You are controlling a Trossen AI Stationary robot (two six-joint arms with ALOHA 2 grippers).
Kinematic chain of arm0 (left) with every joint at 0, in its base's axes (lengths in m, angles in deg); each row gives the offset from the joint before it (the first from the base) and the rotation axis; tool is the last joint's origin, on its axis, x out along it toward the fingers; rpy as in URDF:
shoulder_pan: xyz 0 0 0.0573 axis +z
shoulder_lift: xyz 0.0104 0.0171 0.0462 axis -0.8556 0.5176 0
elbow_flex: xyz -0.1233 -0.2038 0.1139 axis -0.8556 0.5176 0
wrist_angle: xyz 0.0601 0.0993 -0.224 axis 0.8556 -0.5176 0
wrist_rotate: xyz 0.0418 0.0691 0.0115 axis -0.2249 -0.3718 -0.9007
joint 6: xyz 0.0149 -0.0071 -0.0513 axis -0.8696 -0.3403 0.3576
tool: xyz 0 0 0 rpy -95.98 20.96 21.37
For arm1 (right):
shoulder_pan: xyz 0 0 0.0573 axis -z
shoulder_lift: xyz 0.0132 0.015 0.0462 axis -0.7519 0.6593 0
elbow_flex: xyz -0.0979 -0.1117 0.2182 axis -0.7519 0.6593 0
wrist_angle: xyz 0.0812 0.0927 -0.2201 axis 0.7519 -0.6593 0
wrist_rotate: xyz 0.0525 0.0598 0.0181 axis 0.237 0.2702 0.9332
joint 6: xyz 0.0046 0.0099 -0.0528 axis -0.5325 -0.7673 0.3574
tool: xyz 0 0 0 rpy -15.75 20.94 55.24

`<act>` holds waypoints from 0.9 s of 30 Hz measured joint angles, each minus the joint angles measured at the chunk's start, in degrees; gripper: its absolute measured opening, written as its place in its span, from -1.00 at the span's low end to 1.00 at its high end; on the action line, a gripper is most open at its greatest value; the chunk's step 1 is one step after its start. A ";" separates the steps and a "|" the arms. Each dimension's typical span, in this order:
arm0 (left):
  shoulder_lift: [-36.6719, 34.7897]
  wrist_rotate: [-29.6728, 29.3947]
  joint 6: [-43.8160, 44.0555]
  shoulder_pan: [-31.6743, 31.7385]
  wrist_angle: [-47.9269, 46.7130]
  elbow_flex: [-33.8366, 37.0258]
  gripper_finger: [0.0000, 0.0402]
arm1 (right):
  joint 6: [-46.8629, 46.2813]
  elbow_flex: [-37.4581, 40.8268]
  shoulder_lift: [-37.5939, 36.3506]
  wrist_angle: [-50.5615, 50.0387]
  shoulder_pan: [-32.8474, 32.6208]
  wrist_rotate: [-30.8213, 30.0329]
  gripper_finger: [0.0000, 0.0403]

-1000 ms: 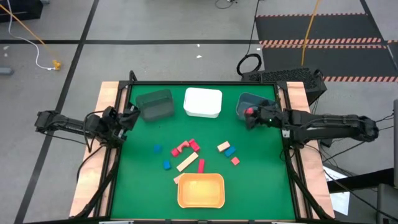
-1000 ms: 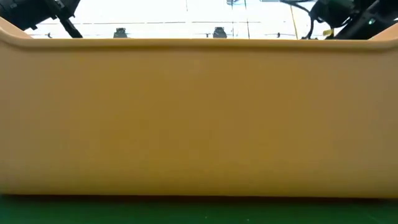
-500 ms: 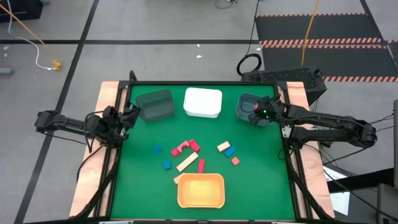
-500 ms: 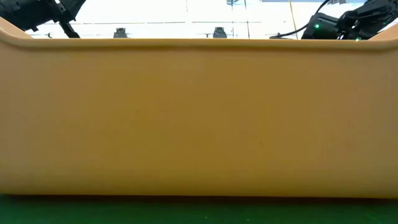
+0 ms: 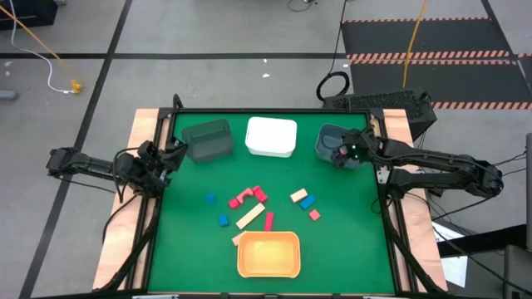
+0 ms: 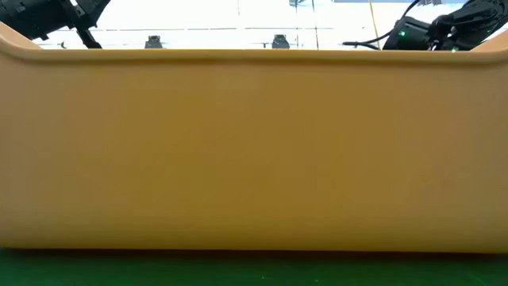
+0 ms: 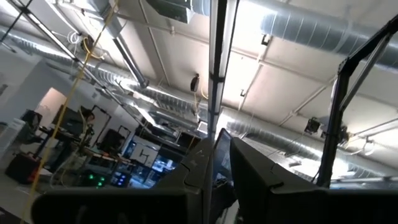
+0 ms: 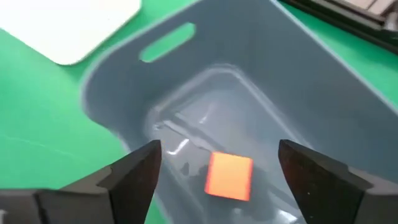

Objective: Sort & place blocks by color
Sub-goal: Put the blue block into the black bin

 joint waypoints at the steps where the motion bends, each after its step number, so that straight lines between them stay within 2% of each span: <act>1: 0.00 0.00 -0.70 0.00 -0.27 0.00 -0.71 | 0.00 0.00 -0.04 0.47 0.00 0.05 0.58; 5: 0.00 0.02 4.04 -0.02 -1.57 0.00 -0.71 | 0.38 0.00 -0.54 1.52 0.00 0.15 0.58; 8: 0.00 2.48 8.91 -0.04 -2.51 0.00 -0.71 | 1.43 0.00 -1.71 3.00 -0.05 1.95 0.59; 12: 0.00 4.35 6.93 -0.04 -4.36 0.00 -0.71 | 1.82 0.00 -3.65 4.66 -0.06 4.17 0.59; 18: 0.00 -7.65 10.06 0.03 -5.70 -1.08 -0.71 | 4.01 0.00 -6.15 10.54 -0.07 5.75 0.59; 22: 2.06 -7.43 5.26 -0.02 -12.05 -7.04 -0.71 | 4.95 0.00 -7.05 16.81 -0.07 8.80 0.59; 27: 8.76 -7.43 -1.58 0.00 -30.59 -19.98 -0.71 | 4.93 -0.01 -7.28 23.20 -0.09 10.46 0.59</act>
